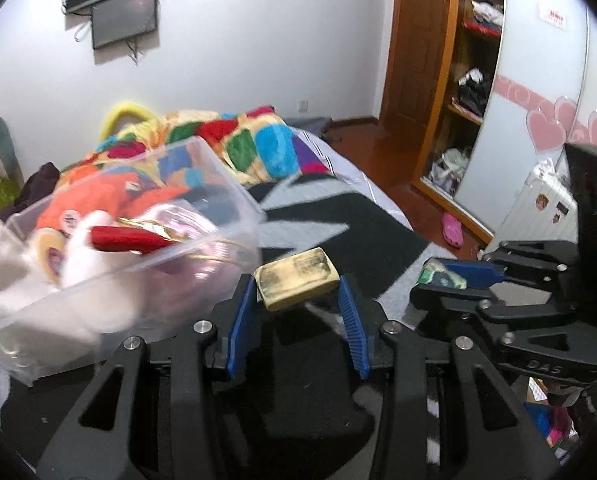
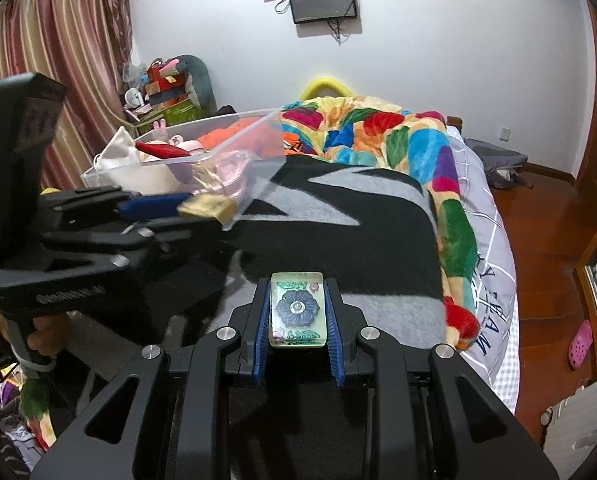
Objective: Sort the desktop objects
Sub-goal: 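Lower the soap bar and green tin into the clear box and open both tools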
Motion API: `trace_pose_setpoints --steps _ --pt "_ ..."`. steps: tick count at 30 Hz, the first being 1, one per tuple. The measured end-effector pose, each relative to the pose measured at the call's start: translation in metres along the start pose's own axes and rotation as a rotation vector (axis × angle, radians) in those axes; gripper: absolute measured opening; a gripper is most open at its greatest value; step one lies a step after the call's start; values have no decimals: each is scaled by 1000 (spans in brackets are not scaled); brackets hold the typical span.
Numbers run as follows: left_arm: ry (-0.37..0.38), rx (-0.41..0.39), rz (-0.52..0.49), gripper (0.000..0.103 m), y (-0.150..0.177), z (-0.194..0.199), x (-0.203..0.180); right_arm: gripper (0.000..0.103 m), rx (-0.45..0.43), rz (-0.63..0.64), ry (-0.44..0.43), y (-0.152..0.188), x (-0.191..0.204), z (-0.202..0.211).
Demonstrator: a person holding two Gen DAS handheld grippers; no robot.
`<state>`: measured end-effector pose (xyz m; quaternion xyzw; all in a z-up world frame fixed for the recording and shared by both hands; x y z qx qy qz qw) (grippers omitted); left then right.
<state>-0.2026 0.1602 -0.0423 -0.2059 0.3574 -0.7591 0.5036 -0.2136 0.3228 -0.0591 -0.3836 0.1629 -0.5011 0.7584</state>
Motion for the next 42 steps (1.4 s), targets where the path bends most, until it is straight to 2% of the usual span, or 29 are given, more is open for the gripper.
trace_pose_setpoints --steps 12,21,25,30,36,38,42 --pt "-26 -184 54 42 -10 58 32 22 -40 47 -23 -28 36 0" --pt "-88 -256 182 42 -14 89 92 22 -121 85 -51 -66 65 0" --pt "-100 -249 221 42 -15 89 113 22 -140 91 -60 -83 77 -10" --pt "-126 -214 239 42 -13 68 126 22 -131 106 -49 -95 88 -32" --pt "-97 -127 290 42 -3 35 138 22 -82 95 -18 -98 89 -58" --pt "-81 -100 285 42 1 25 135 22 -73 102 -20 -97 90 -63" --pt "-118 -112 236 42 5 23 128 22 -65 90 -20 -92 89 -67"
Point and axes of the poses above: each gripper's, at about its wrist camera, not at the fingertips, and z roughly against the way its jaws point, x to its left, y to its underside, the point moved 3 cm from there along -z, roughly the way its jaws point, and after that the axes turned 1 degree about y, right-handed, at the moved point
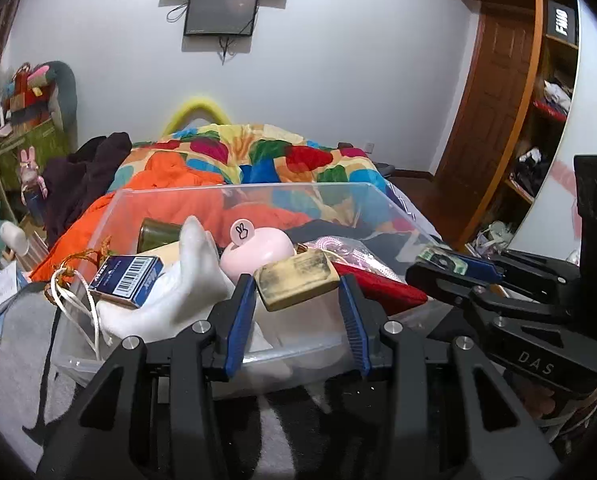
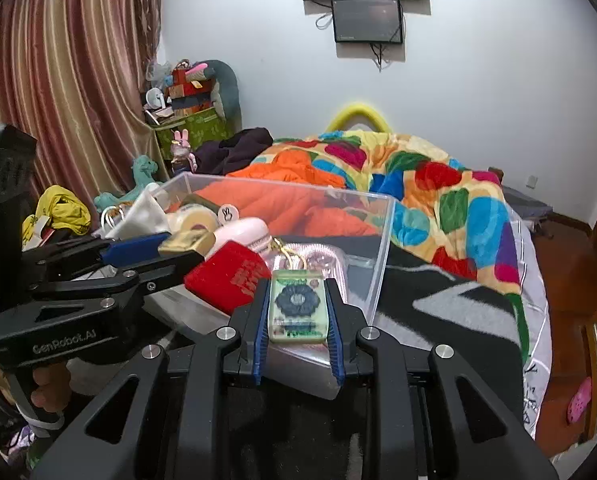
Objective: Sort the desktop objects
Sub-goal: 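Lower the soap bar and green tin into the clear box and open both tools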
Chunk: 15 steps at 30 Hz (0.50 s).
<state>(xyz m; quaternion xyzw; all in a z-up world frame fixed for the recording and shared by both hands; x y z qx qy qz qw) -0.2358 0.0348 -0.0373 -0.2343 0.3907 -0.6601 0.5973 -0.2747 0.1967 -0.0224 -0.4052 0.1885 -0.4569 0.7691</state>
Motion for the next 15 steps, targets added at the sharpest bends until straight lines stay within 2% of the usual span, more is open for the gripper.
trace_pose_setpoints --steps 3,9,12,15 --pt "-8 -9 -17 42 1 1 -3 22 -1 -15 -5 0 0 1" --pt "-1 -17 -16 46 3 5 -3 23 -7 18 38 0 6 4" --pt "17 -19 -10 46 2 7 -1 24 -5 6 21 -1 8 8" --pt "24 -25 -6 46 1 12 -1 30 -11 19 32 0 12 12"
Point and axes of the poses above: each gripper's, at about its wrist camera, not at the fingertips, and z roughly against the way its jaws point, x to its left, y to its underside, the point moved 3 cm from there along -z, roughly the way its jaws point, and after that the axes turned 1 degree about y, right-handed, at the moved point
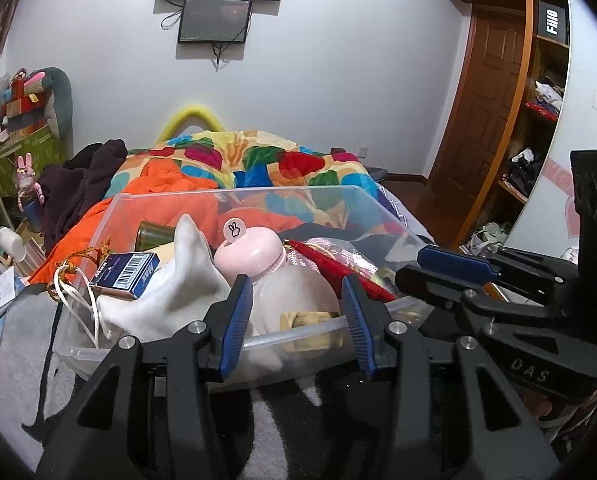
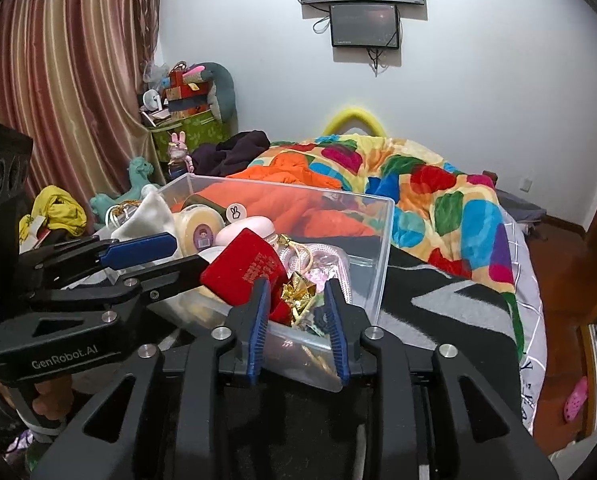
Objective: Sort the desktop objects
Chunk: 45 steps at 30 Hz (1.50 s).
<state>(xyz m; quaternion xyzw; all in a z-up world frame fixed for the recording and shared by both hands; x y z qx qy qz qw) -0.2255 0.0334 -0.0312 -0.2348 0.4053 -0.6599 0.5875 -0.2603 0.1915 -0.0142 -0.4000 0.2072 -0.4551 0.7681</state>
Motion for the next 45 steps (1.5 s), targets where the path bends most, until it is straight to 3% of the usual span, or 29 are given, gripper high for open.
trace_pose_setpoints --steps 6,8,12,18,23,27,32,37,43,45 --pt "24 -15 19 46 -7 13 1 46 -25 23 39 -2 9 11" --pt "34 -26 19 49 -9 19 1 65 -44 14 68 -4 9 17" --pt "22 -75 19 61 -13 38 2 80 -96 16 118 -7 11 32" --pt "13 -92 44 72 -12 57 7 82 -100 -25 83 -11 16 47" --pt "-6 -87 72 76 0 73 17 83 -122 -60 106 -5 21 59" --pt "-40 -100 85 87 13 89 24 84 -147 -90 151 4 25 75" --pt "-113 -110 24 93 30 106 13 95 -174 -93 167 15 31 94" --pt "-108 -137 -8 102 43 126 -5 97 -179 -36 245 26 43 106" --pt "-128 -208 -64 103 58 150 -27 102 -189 -30 243 40 43 117" --pt "-108 -218 -36 103 67 153 -28 102 -180 -32 253 43 40 118"
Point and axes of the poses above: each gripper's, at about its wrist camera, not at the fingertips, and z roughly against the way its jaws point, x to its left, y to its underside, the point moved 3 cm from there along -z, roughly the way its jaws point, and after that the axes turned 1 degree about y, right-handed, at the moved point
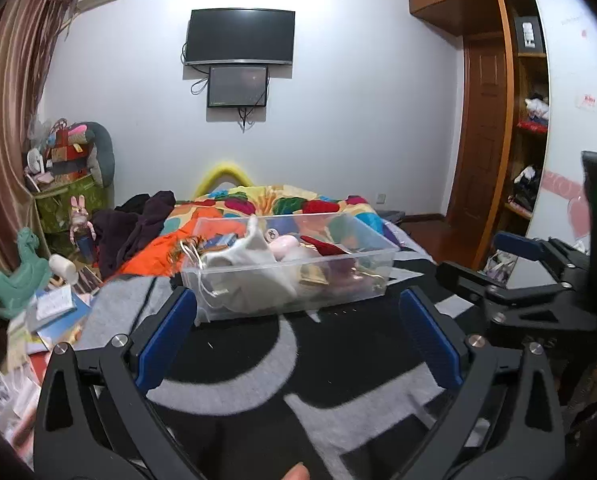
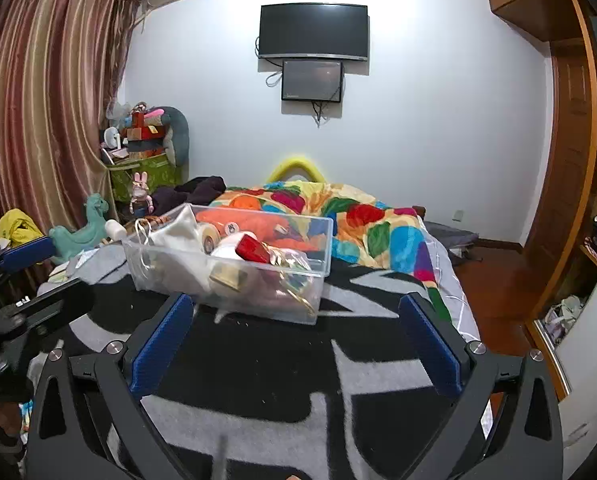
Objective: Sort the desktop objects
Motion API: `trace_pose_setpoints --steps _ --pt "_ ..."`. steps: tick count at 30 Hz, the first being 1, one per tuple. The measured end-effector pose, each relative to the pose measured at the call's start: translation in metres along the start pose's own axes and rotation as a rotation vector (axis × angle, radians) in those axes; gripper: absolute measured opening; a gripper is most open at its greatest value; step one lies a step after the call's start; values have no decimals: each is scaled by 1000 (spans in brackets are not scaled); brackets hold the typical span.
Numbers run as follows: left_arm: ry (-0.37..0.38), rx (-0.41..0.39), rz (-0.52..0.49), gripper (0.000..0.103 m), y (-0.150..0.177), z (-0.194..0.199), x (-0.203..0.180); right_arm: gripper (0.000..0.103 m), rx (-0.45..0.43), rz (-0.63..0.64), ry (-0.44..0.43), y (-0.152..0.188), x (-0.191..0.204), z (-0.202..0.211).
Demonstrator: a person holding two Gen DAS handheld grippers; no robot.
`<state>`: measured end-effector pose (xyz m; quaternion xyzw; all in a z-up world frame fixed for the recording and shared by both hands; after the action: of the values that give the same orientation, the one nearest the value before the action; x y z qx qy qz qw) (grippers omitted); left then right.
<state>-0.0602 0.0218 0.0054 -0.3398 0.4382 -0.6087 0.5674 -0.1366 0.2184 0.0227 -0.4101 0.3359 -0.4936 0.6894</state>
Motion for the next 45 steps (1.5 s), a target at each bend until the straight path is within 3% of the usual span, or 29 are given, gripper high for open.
trace_pose_setpoints --steps 4,7,32,45 --pt "66 36 77 103 6 -4 4 102 5 -1 23 6 -4 3" --pt "23 26 68 103 7 -4 3 102 10 -10 23 9 -7 4" --pt "39 56 54 103 18 -8 -2 102 6 13 -4 11 5 8" --pt "23 20 68 103 17 -3 4 102 12 7 -10 14 6 8"
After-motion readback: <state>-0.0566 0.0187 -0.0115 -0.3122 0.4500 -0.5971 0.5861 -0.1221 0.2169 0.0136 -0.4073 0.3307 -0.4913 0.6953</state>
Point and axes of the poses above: each gripper's, at about its wrist camera, not at the fingertips, and z roughly against the way its jaws point, x to its left, y to its underside, the point moved 3 cm from there along -z, roughly the way its jaws point, and after that the axes turned 1 degree about y, right-handed, at the moved point
